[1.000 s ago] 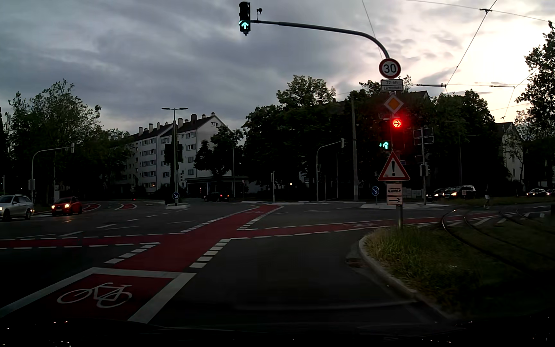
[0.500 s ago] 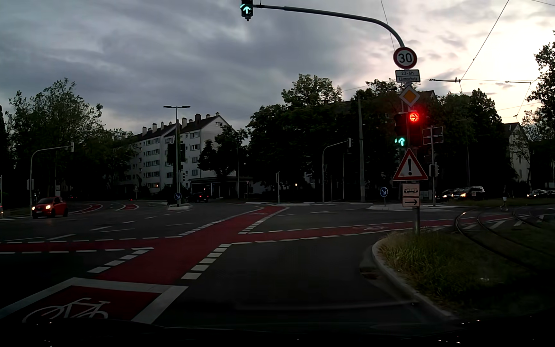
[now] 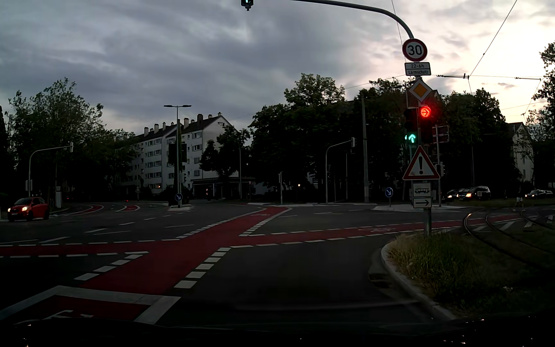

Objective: Follow the waypoints while adhering to traffic rules and regulations

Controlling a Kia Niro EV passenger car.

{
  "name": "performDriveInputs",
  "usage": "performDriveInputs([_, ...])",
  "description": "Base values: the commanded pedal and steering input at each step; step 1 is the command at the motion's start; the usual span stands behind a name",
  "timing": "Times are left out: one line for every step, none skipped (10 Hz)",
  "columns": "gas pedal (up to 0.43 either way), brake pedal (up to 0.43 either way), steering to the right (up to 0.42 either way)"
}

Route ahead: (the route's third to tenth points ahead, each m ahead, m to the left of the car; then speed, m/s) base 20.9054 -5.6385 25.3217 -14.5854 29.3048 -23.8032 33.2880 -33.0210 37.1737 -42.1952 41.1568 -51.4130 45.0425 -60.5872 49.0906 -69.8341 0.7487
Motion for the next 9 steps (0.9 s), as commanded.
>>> performDriveInputs([0.000, 0.213, -0.052])
performDriveInputs([0.000, 0.207, -0.052])
performDriveInputs([0.000, 0.201, -0.052])
performDriveInputs([0.000, 0.195, -0.052])
performDriveInputs([0.000, 0.183, -0.052])
performDriveInputs([0.000, 0.183, -0.053])
performDriveInputs([0.000, 0.183, -0.053])
performDriveInputs([0.000, 0.183, -0.052])
performDriveInputs([0.000, 0.201, -0.052])
